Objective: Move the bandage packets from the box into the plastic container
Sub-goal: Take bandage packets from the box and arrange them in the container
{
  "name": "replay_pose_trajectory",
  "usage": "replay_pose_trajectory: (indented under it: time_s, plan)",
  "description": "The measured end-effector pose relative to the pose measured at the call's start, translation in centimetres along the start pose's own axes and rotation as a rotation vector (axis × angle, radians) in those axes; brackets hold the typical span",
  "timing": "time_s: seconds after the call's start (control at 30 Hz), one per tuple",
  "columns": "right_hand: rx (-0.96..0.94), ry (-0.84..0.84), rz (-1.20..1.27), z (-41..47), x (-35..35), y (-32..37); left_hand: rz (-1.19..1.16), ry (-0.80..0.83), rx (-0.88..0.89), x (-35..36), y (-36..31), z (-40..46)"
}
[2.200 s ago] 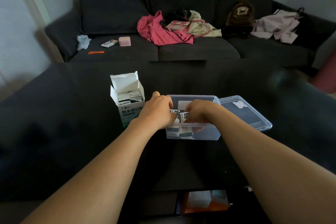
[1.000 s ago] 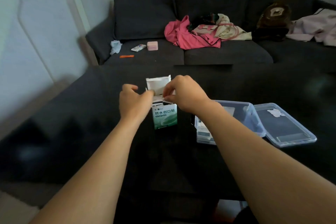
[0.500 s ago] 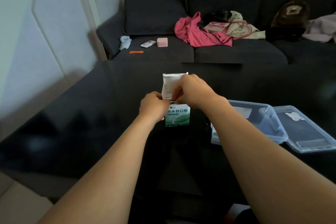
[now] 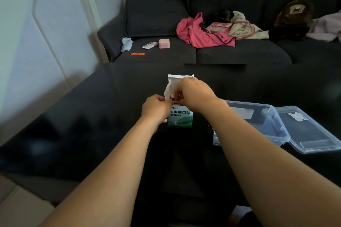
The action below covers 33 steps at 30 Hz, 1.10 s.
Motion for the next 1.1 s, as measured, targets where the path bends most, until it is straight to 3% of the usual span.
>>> replay_pose_trajectory:
  time_s: [0.57,0.63,0.77,0.9,1.1]
  plan:
    - [-0.047,-0.167,0.103,-0.9,-3.5,-0.6,0.009,-0.059,0.124,0.1,-1.4,-0.7]
    - [-0.053,-0.199,0.124,-1.1,-4.3,-0.7,-0.043,-0.155,0.209,-0.2,-1.9,-0.9]
    - [-0.054,-0.273,0.206,-1.5,-5.9,-1.4,0.002,-0.321,0.620,-1.1,-3.4,-2.4]
    - [-0.094,-0.344,0.323,-2.1,-8.3,-1.5,-0.009,-0.160,0.808,-0.4,-4.5,-2.8]
    - [-0.124,-0.317,0.450,-2.8,-10.2,-2.1,-0.272,0.224,0.605,0.2,-5.7,-4.3]
Point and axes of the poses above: each hand's wrist, its own z-axis towards the middle knuckle, its own x-axis out of the palm, y = z × x, the point moved 3 cm from there along z, towards the middle knuckle, and after that the axes turned 7 degrees about -z, right-handed, at the moved point
